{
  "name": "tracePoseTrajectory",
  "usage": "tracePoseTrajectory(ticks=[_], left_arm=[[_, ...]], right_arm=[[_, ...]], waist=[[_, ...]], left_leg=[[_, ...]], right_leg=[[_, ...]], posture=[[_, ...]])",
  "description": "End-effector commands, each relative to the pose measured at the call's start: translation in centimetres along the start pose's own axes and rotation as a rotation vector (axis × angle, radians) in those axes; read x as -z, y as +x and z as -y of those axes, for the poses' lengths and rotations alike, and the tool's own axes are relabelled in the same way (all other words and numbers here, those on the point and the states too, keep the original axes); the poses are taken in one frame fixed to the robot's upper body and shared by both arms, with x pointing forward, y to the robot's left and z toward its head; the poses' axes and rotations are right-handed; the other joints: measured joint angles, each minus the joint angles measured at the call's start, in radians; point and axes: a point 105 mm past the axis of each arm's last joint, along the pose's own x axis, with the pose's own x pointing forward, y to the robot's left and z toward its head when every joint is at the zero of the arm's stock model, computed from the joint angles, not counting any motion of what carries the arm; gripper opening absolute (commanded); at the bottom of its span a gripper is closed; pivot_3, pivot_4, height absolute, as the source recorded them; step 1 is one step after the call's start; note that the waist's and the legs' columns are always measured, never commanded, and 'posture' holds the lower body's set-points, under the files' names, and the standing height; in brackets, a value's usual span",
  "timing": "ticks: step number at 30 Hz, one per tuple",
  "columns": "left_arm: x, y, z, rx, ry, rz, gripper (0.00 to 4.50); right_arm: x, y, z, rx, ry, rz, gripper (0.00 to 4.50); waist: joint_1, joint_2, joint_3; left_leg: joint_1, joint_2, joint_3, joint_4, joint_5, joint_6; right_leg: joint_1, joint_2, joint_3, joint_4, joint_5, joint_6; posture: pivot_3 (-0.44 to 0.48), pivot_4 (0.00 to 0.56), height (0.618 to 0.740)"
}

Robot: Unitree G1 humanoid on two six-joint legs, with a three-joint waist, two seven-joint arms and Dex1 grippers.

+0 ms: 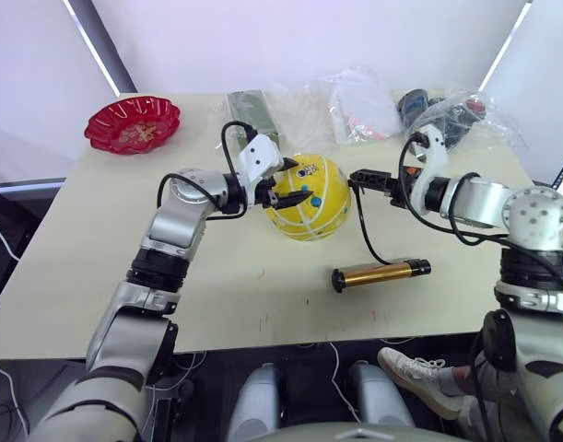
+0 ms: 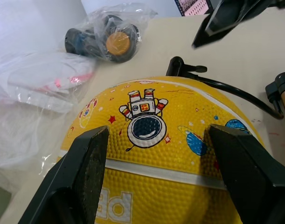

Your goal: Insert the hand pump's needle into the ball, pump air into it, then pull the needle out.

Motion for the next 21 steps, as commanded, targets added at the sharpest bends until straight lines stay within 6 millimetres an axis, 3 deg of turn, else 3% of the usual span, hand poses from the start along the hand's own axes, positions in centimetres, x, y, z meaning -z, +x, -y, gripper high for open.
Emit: tracePoseTrajectory(ticks=[1, 7, 11, 17, 19, 21], left_arm=[[2.5, 0.1, 0.8, 0.019, -0.044, -0.081, 3.59], [2.5, 0.2, 1.1, 0.017, -0.049, -0.074, 3.59], [2.6, 0.2, 1.1, 0.014, -0.052, -0.074, 3.59], [2.6, 0.2, 1.1, 0.012, -0.054, -0.073, 3.59], [2.6, 0.2, 1.1, 0.012, -0.054, -0.073, 3.59], [2.6, 0.1, 1.1, 0.013, -0.054, -0.075, 3.59]], right_arm=[[-1.7, 0.1, 0.2, -0.015, 0.053, 0.049, 4.44], [-1.9, 1.3, 0.5, -0.042, 0.117, 0.063, 4.44], [-1.9, 1.8, 0.3, -0.059, 0.130, 0.070, 3.30], [-2.1, 2.4, 0.4, -0.065, 0.142, 0.111, 3.30], [-2.0, 2.5, 0.4, -0.069, 0.141, 0.116, 2.74], [-1.9, 2.7, 0.3, -0.069, 0.132, 0.116, 2.74]], waist=[[-0.001, 0.000, 0.000], [-0.002, 0.001, 0.000], [-0.003, 0.001, 0.000], [-0.004, 0.001, 0.000], [-0.004, 0.001, 0.000], [-0.004, 0.001, 0.000]], left_leg=[[0.000, 0.000, 0.000, 0.000, 0.000, 0.000], [0.000, 0.000, 0.000, 0.000, 0.000, 0.000], [0.000, 0.000, 0.000, 0.000, 0.000, 0.000], [0.001, 0.000, 0.000, 0.000, 0.000, 0.000], [0.001, 0.000, 0.000, 0.000, 0.000, 0.000], [0.000, 0.000, 0.000, 0.000, 0.000, 0.000]], right_leg=[[0.000, 0.000, 0.000, 0.000, 0.000, 0.000], [0.000, 0.001, 0.001, 0.001, 0.000, 0.000], [0.000, 0.001, 0.001, 0.001, 0.000, 0.000], [0.000, 0.001, 0.001, 0.002, 0.000, 0.000], [-0.001, 0.001, 0.001, 0.002, 0.000, 0.000], [-0.001, 0.001, 0.001, 0.002, 0.000, 0.000]], posture=[[0.000, 0.150, 0.740], [0.000, 0.150, 0.740], [0.000, 0.150, 0.740], [0.000, 0.150, 0.740], [0.000, 0.150, 0.740], [0.000, 0.150, 0.740]])
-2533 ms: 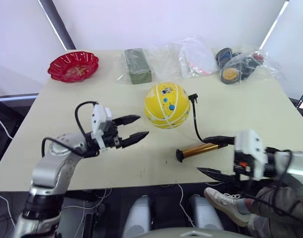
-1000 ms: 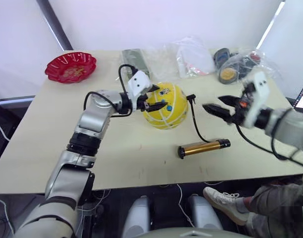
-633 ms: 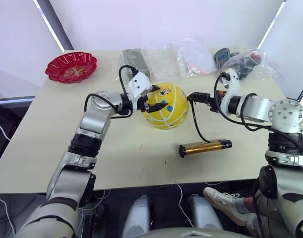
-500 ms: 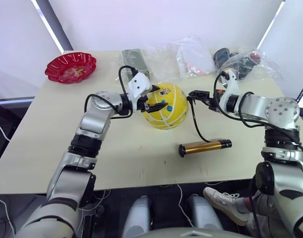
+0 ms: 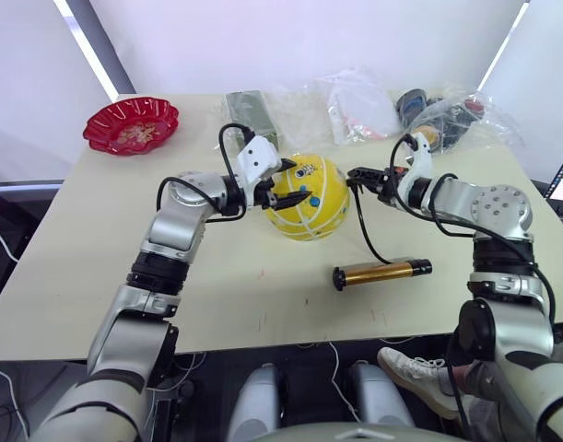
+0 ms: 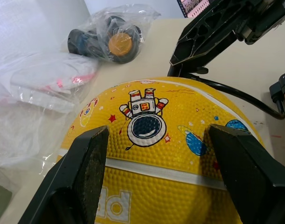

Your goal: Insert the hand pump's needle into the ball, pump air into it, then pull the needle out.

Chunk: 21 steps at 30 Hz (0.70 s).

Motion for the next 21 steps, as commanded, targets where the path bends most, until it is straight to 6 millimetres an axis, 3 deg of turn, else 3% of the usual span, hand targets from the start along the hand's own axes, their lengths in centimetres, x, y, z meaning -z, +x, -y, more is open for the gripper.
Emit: tracePoseTrajectory(ticks=[1, 8, 13, 14, 15, 16, 21], left_arm=[[2.4, 0.2, 1.0, 0.029, -0.042, -0.084, 3.59], [2.5, 0.1, 1.1, 0.028, -0.043, -0.085, 3.59], [2.7, 0.1, 1.1, 0.027, -0.046, -0.090, 3.59], [2.7, 0.1, 1.1, 0.026, -0.048, -0.091, 3.59], [2.8, 0.1, 1.1, 0.025, -0.049, -0.092, 3.59], [2.8, 0.1, 1.1, 0.025, -0.050, -0.094, 3.59], [4.6, 0.1, 1.3, 0.000, -0.088, -0.170, 3.59]], right_arm=[[-1.5, -0.1, -1.4, -0.042, -0.037, 0.059, 2.74], [-1.0, 0.5, -1.4, -0.044, -0.044, 0.055, 2.74], [-0.8, 0.7, -1.2, -0.037, -0.045, 0.058, 1.24], [-0.7, 0.8, -1.3, -0.037, -0.046, 0.058, 1.20], [-0.6, 0.8, -1.3, -0.038, -0.047, 0.058, 0.63], [-0.6, 0.9, -1.4, -0.041, -0.049, 0.059, 0.39], [-0.6, 0.8, -1.7, -0.042, -0.068, 0.097, 0.33]], waist=[[0.000, 0.000, 0.000], [-0.001, 0.000, 0.000], [-0.002, 0.000, 0.000], [-0.003, 0.000, 0.000], [-0.004, 0.000, 0.000], [-0.005, 0.000, 0.000], [-0.014, 0.001, 0.000]], left_leg=[[0.000, 0.000, 0.000, 0.000, 0.000, 0.000], [0.000, 0.000, 0.000, 0.000, 0.000, 0.000], [0.000, 0.000, 0.000, 0.000, 0.000, 0.000], [0.000, 0.000, 0.000, 0.000, 0.000, 0.000], [0.000, 0.000, 0.000, 0.000, 0.000, 0.000], [0.000, 0.000, 0.000, 0.000, 0.000, 0.000], [0.000, 0.000, 0.000, 0.000, 0.000, 0.000]], right_leg=[[0.000, 0.000, 0.000, 0.000, 0.000, 0.000], [0.000, 0.000, 0.000, 0.000, 0.000, 0.000], [0.000, 0.000, 0.000, 0.000, 0.000, 0.000], [0.000, 0.000, 0.000, 0.000, 0.000, 0.000], [0.000, 0.000, 0.000, 0.000, 0.000, 0.000], [0.000, 0.000, 0.000, 0.000, 0.000, 0.000], [0.000, 0.000, 0.000, 0.000, 0.000, 0.000]], posture=[[0.000, 0.150, 0.740], [0.000, 0.150, 0.740], [0.000, 0.150, 0.740], [0.000, 0.150, 0.740], [0.000, 0.150, 0.740], [0.000, 0.150, 0.740], [0.000, 0.150, 0.740]])
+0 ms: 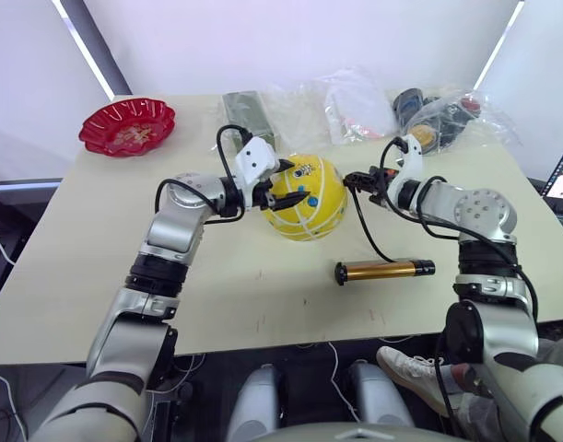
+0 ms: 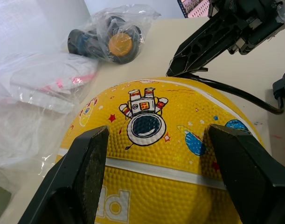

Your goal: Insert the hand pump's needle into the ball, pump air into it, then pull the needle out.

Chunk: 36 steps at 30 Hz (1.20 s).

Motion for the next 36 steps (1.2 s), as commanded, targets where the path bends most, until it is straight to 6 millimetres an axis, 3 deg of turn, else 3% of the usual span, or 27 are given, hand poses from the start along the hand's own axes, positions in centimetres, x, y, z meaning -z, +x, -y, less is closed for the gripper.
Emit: tracePoseTrajectory(ticks=[1, 6, 18, 36], left_arm=[[4.6, 0.4, 1.3, 0.014, -0.086, -0.175, 3.59], [6.3, 0.0, 1.4, 0.007, -0.103, -0.246, 3.59], [8.0, -0.2, 2.0, 0.065, -0.086, -0.307, 3.59], [8.0, -0.2, 1.8, 0.139, -0.005, -0.303, 3.59]], right_arm=[[-1.4, -0.6, -1.5, -0.043, -0.043, 0.080, 0.33], [-1.7, -1.6, -1.9, -0.038, -0.065, 0.125, 0.33], [-2.9, -4.3, -2.5, -0.029, -0.065, 0.186, 0.33], [-2.1, -5.6, -2.6, -0.009, -0.039, 0.206, 0.33]], waist=[[-0.001, 0.000, 0.000], [-0.001, 0.001, -0.001], [0.021, 0.003, -0.002], [0.023, 0.003, -0.002]], left_leg=[[0.000, 0.000, 0.000, 0.000, 0.000, 0.000], [0.000, 0.000, -0.002, 0.000, 0.000, 0.000], [0.000, -0.001, -0.002, 0.000, 0.000, 0.000], [-0.001, -0.001, -0.002, 0.000, 0.000, 0.000]], right_leg=[[0.000, 0.000, 0.000, 0.000, 0.000, 0.000], [0.000, 0.000, 0.000, 0.000, 0.000, 0.000], [0.000, 0.000, 0.001, 0.000, 0.000, 0.000], [0.000, 0.000, 0.001, -0.001, 0.000, 0.000]], posture=[[0.000, 0.150, 0.740], [0.000, 0.150, 0.740], [0.000, 0.150, 0.740], [0.000, 0.150, 0.740]])
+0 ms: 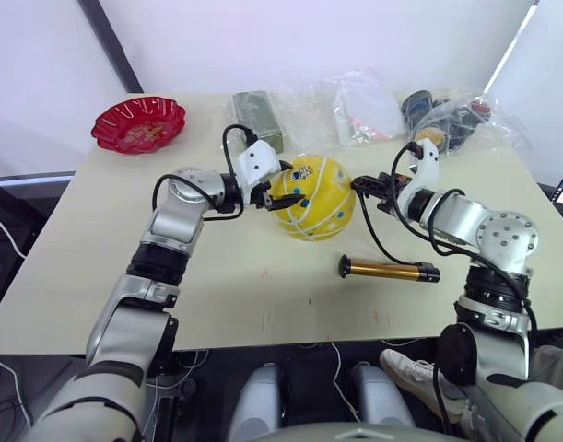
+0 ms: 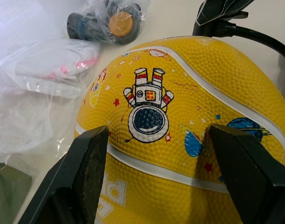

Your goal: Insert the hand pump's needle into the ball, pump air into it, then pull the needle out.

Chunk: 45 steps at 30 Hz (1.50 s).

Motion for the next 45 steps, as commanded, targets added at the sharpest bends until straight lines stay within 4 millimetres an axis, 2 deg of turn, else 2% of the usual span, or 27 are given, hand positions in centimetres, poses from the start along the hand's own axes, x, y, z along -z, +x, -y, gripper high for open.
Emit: tracePoseTrajectory(ticks=[1, 15, 45], left_arm=[[6.2, 0.2, 3.1, 0.104, -0.090, -0.225, 3.59], [6.3, 0.1, 3.5, 0.139, -0.073, -0.242, 3.59], [7.0, -0.1, 3.7, 0.152, -0.083, -0.280, 3.59]], right_arm=[[-2.9, -2.2, -1.1, -0.044, -0.031, 0.139, 0.33], [-4.0, -3.7, -1.6, -0.045, -0.030, 0.180, 0.33], [-4.2, -4.5, -1.9, -0.042, -0.058, 0.161, 0.33]], waist=[[0.000, 0.000, 0.000], [0.004, 0.000, 0.000], [-0.006, 0.003, -0.007]], left_leg=[[0.000, 0.000, 0.000, 0.000, 0.000, 0.000], [-0.002, -0.001, -0.005, 0.000, 0.000, 0.001], [0.001, 0.000, -0.005, 0.000, -0.001, 0.002]], right_leg=[[0.000, 0.000, 0.000, 0.000, 0.000, 0.000], [0.000, 0.000, 0.000, -0.002, 0.000, 0.000], [0.002, 0.001, 0.001, -0.003, -0.003, 0.001]], posture=[[0.000, 0.150, 0.740], [0.000, 0.150, 0.740], [0.000, 0.150, 0.740]])
